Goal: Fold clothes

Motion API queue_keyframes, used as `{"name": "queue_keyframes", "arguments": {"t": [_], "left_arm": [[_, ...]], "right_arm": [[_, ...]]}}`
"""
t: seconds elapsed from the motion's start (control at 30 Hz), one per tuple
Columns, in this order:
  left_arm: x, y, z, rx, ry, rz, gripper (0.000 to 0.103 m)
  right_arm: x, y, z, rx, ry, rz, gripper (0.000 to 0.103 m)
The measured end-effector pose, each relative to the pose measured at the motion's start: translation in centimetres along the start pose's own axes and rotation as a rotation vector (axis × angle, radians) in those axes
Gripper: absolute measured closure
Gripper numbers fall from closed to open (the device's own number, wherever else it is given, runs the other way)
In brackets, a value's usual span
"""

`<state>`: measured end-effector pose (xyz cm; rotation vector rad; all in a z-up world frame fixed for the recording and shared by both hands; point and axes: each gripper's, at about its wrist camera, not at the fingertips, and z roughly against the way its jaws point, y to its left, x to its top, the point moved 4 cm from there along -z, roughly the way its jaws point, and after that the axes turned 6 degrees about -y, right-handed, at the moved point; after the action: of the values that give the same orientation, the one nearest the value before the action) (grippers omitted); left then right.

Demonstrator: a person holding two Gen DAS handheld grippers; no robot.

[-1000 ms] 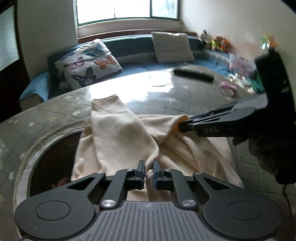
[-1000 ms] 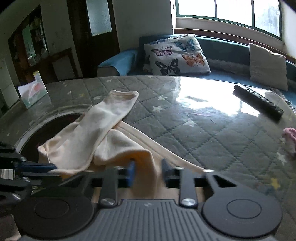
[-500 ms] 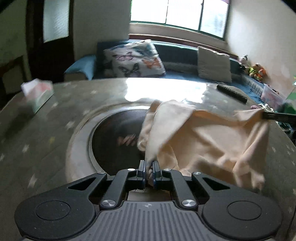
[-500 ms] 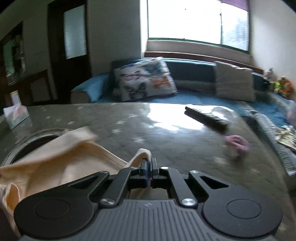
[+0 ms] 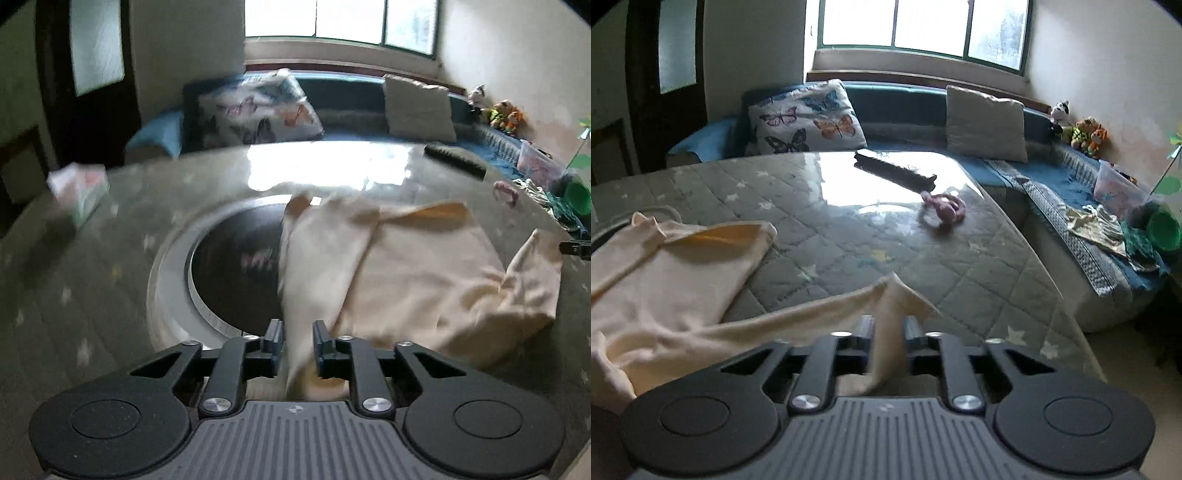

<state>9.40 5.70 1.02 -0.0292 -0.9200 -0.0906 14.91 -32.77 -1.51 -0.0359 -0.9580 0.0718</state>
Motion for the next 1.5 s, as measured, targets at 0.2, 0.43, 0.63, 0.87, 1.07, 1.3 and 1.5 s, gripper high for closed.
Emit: {"name": "queue_keyframes", "arguments": {"t": [0.2,0.43,0.63,0.87,1.07,1.3,1.5], "left_arm": [[3.2,-4.2,-5.8,-0.075,-0.008,-0.113,0.081],[4.8,-7.0,-13.3,-0.099,0.01,-0.139,0.072],[4.9,-7.0,-16.5,-0.074,0.022,-0.128,0.06],[5.1,-5.0,-16.6,-0.058,0.009,-0.078,0.1],[6.1,0.4,-10.8,0.03,-0.094,0.042,0.101],[4.9,8.7,-3.5,0.189,-0.156,0.194,0.101],[1.3,15.3,-0.3,0.329,-0.106,0.284,0.101]], "right_arm": [[0.4,2.9,-1.4,0.088,0.011,0.045,0.072],[0.4,5.2,-2.8,0.154,0.03,0.066,0.071],[0.5,6.0,-3.5,0.187,0.038,0.078,0.069],[0.6,6.4,-3.3,0.207,0.035,0.088,0.067],[1.3,7.8,-1.3,0.293,0.002,0.112,0.067],[1.4,12.0,1.0,0.493,-0.002,0.189,0.067],[0.1,16.2,2.0,0.717,0.078,0.218,0.066]]}}
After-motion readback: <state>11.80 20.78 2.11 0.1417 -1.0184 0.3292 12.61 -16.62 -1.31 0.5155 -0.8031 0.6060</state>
